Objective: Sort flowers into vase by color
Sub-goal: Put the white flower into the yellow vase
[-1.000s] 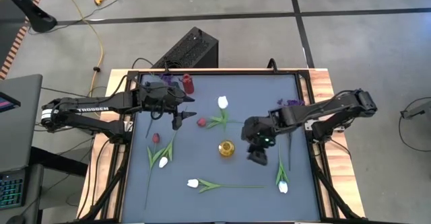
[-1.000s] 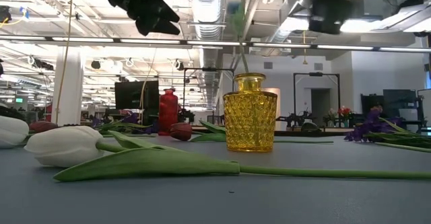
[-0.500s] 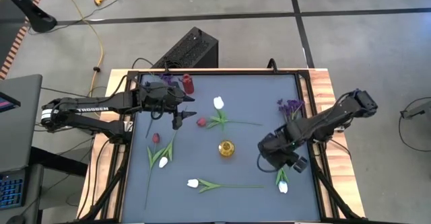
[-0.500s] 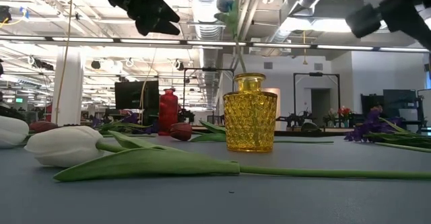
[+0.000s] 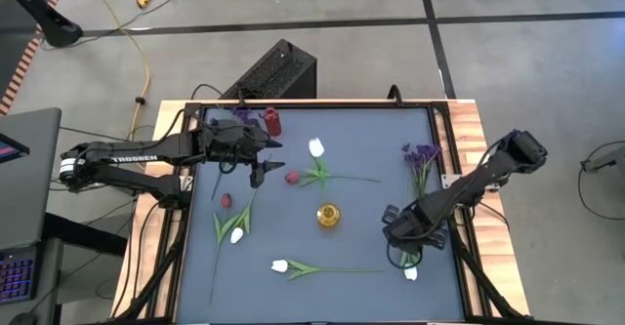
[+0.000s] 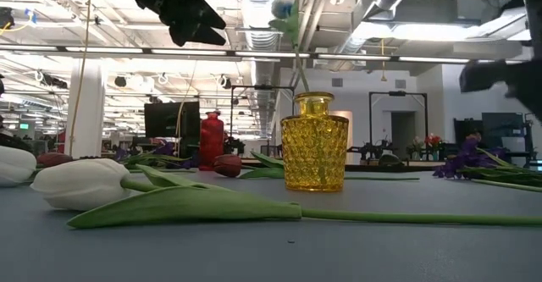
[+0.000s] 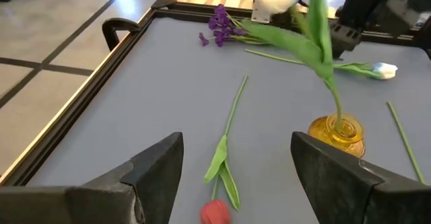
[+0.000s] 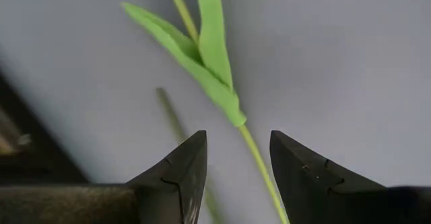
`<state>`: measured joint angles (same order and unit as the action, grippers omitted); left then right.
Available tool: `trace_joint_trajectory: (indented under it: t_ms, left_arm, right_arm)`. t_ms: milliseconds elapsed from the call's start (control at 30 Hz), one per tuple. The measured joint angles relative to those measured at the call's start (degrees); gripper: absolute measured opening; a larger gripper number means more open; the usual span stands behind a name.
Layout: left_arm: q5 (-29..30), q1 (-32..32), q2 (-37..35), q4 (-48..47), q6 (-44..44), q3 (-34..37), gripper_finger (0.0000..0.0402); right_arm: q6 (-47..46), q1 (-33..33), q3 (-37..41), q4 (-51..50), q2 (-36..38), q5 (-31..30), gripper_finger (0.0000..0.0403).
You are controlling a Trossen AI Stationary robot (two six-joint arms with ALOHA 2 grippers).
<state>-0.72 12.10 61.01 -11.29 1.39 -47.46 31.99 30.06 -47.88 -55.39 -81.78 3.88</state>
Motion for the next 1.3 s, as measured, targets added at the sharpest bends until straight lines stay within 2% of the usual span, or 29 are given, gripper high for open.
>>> trace_joint_trajectory:
  t_ms: [167,367,533,700,1000,1133,1300]
  left_arm:
    - [0.36,0.0,0.0,0.0,1.62,0.0,0.0263]
    - [1.31,0.0,0.0,0.0,3.18,0.0,0.0263]
    - [1.47,0.0,0.0,-0.04,4.17,0.0,0.0263]
    - [1.47,0.0,0.0,-0.62,5.42,0.0,0.0263]
    - [1.5,0.0,0.0,-1.88,6.91,0.0,0.0263]
    - [1.62,0.0,0.0,-1.84,7.44,0.0,0.0263]
    - [1.9,-0.02,0.0,-1.84,8.34,0.0,0.0263]
  right_arm:
    - [5.51,1.4,4.13,6.01,0.0,-4.14,0.0187]
    - [6.6,1.44,6.45,6.97,-0.04,-4.15,0.0187]
    - [9.78,2.04,9.16,12.14,-0.07,-4.12,0.0176]
    - [10.51,3.49,9.86,13.32,-0.02,-4.23,0.0138]
    - [10.53,4.35,9.7,13.63,0.0,-4.24,0.0022]
    - [12.26,4.37,6.94,12.38,-0.15,-4.74,0.0017]
    - [14.83,3.84,-0.17,8.52,0.02,-5.23,0.0023]
